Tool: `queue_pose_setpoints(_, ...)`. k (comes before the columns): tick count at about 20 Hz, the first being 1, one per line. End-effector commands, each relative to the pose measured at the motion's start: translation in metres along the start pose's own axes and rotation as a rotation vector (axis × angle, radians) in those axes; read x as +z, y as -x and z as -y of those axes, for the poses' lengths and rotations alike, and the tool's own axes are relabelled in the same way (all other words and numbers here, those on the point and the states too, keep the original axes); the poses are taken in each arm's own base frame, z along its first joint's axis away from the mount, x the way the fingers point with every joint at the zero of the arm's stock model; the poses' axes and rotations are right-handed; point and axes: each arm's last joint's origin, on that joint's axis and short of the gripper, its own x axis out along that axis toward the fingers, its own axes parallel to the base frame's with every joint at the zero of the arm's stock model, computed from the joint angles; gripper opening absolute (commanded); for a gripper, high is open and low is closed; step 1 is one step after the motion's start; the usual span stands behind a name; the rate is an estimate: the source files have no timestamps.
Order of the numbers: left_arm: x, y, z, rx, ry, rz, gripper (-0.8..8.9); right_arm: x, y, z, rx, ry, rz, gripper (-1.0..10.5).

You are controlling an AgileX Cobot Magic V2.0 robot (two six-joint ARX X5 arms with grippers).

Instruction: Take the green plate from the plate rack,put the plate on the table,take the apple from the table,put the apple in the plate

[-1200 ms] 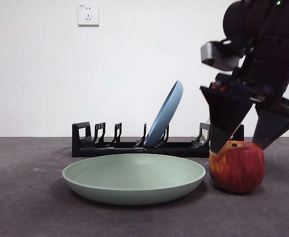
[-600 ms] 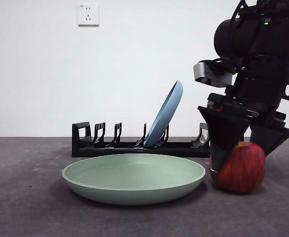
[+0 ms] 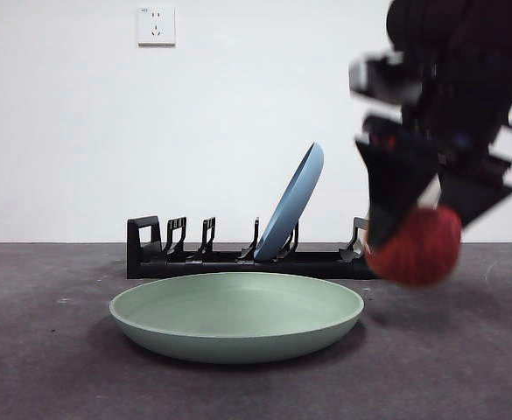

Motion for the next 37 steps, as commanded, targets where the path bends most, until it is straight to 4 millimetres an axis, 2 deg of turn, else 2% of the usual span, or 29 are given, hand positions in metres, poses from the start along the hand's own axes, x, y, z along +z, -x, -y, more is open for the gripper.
queue_pose_setpoints(1, 0.0, 0.0, -0.001, 0.004, 0.008, 0.003, 3.77, 0.007, 0.012, -0.01, -0.003, 0.015, 0.055, -0.1)
queue_pose_setpoints(4, 0.0, 0.0, 0.0, 0.0, 0.008, -0.001, 3.77, 0.016, 0.01, -0.031, 0.016, 0.082, 0.104, -0.1)
queue_pose_setpoints(9, -0.003, 0.0, -0.001, 0.003, -0.002, -0.027, 3.77, 0.035, -0.012, -0.065, 0.068, 0.156, 0.146, -0.1)
queue_pose_setpoints(14, -0.004, 0.0, -0.001, 0.002, -0.004, -0.04, 3.77, 0.055, -0.05, -0.075, 0.077, 0.172, 0.072, -0.1)
queue_pose_setpoints(17, -0.004, 0.0, -0.001, 0.003, -0.004, -0.04, 3.77, 0.054, -0.073, -0.078, 0.077, 0.178, 0.012, -0.1)
queue_pose_setpoints(20, -0.004, 0.0, -0.001, 0.003, -0.005, -0.042, 3.77, 0.049, -0.085, -0.083, 0.077, 0.189, -0.039, -0.1)
queue_pose_setpoints(22, -0.005, 0.001, -0.001, 0.004, -0.006, -0.05, 3.77, 0.048, -0.085, -0.085, 0.059, 0.198, -0.043, 0.1)
queue_pose_setpoints(23, -0.005, 0.001, -0.001, 0.005, -0.007, -0.056, 3.77, 0.048, -0.085, -0.087, 0.062, 0.201, -0.043, 1.0)
queue_pose_setpoints(26, -0.006, 0.001, -0.001, 0.007, -0.007, -0.062, 3.77, 0.048, -0.085, -0.087, 0.059, 0.198, -0.04, 6.0)
queue_pose_setpoints(27, -0.006, 0.001, -0.001, 0.007, -0.007, -0.062, 3.77, 0.048, -0.085, -0.087, 0.06, 0.198, -0.037, 6.4)
queue_pose_setpoints(30, -0.006, 0.001, -0.001, 0.007, -0.007, -0.062, 3.77, 0.051, -0.08, -0.088, 0.06, 0.192, -0.018, 6.3)
queue_pose_setpoints(32, -0.006, 0.001, -0.001, 0.008, -0.007, -0.062, 3.77, 0.054, -0.067, -0.088, 0.04, 0.19, 0.022, 6.3)
queue_pose_setpoints(35, -0.006, 0.001, -0.001, 0.008, -0.007, -0.062, 3.77, 0.057, -0.034, -0.088, 0.044, 0.191, 0.095, 6.3)
queue_pose_setpoints(37, -0.006, 0.001, -0.001, 0.008, -0.007, -0.062, 3.77, 0.054, -0.002, -0.088, 0.049, 0.191, 0.135, 6.3)
